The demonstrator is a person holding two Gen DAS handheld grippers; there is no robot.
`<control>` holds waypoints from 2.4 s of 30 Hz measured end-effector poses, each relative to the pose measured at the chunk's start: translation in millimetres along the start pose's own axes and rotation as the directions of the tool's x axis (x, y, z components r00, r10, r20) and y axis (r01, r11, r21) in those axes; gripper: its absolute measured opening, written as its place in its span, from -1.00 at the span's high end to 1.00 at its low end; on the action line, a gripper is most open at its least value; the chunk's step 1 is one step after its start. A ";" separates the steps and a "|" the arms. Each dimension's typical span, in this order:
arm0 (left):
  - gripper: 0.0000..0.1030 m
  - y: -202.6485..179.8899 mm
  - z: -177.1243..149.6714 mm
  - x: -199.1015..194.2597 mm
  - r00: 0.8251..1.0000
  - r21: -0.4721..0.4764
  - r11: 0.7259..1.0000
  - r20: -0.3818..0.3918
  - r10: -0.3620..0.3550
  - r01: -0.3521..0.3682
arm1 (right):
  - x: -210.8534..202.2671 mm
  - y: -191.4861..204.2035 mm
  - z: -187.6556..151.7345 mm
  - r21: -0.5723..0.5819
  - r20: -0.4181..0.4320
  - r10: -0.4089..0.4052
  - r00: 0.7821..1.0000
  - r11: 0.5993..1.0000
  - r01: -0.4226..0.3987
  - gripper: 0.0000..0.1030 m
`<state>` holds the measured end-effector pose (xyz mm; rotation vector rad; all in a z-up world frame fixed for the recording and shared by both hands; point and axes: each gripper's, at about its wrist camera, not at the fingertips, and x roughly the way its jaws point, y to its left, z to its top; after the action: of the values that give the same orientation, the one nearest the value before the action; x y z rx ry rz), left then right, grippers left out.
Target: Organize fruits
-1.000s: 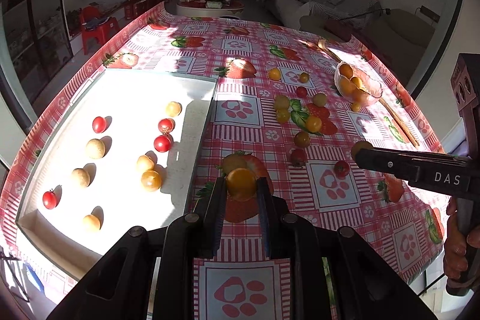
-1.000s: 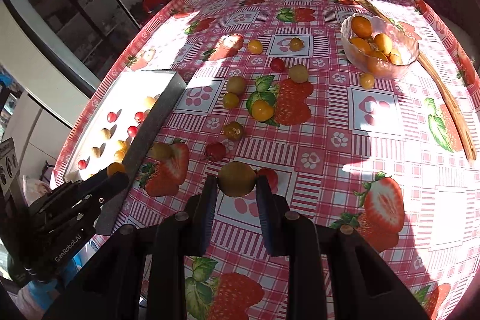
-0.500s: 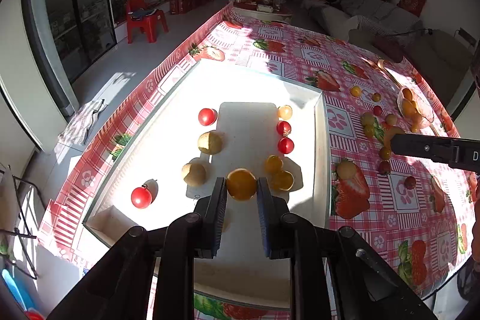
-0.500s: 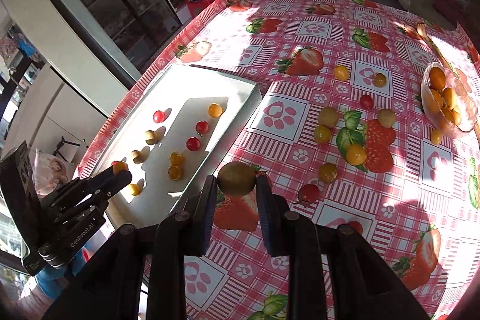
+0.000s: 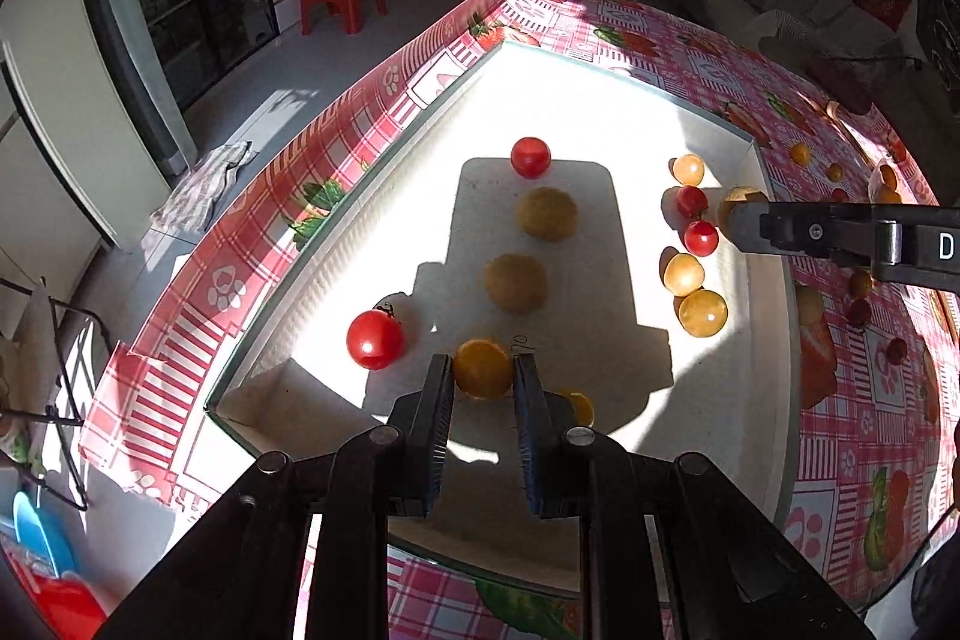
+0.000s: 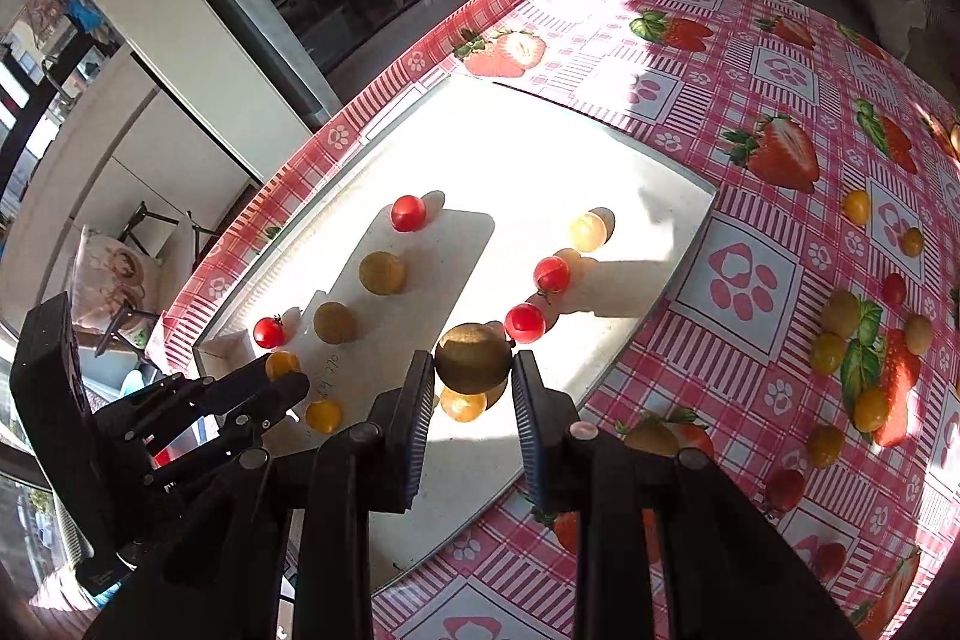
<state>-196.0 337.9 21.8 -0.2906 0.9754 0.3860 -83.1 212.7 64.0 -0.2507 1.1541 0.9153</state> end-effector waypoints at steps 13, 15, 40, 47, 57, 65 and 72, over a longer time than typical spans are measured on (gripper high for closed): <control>0.57 -11.5 1.6 9.5 0.999 0.068 0.997 -0.022 0.049 -0.047 | 60.2 14.7 18.4 -0.052 -0.081 -0.040 0.996 0.998 0.036 0.42; 0.55 -11.8 1.8 9.7 0.999 0.073 0.996 -0.021 0.050 -0.049 | 64.5 16.2 18.2 -0.063 -0.090 -0.049 0.995 0.997 0.043 0.42; -0.99 -18.0 -14.0 -29.9 0.997 0.023 0.999 0.071 0.023 -0.024 | -11.4 20.6 -13.9 -0.125 -0.005 -0.155 0.988 0.980 0.153 -0.76; -0.99 -25.7 -19.1 -36.4 0.998 0.024 0.999 0.056 0.032 -0.034 | -23.3 17.2 -22.4 -0.112 0.011 -0.190 0.982 0.975 0.190 -0.77; -0.99 -36.3 -25.9 -58.8 0.994 0.040 0.999 0.105 0.016 -0.020 | -36.4 15.3 -30.5 -0.108 0.039 -0.215 0.976 0.970 0.218 -0.77; -0.99 -43.7 -28.9 -64.8 0.994 0.057 0.998 0.109 0.020 -0.026 | -43.5 16.6 -34.4 -0.107 0.060 -0.216 0.975 0.969 0.221 -0.77; -0.99 -49.1 -32.1 -68.3 0.993 0.069 0.997 0.111 0.032 -0.040 | -45.6 17.2 -38.5 -0.104 0.056 -0.193 0.980 0.975 0.198 -0.77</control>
<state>-232.4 268.3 65.7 -0.1857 0.8857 0.3955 -126.4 177.8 91.8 -0.4231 1.0193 0.8059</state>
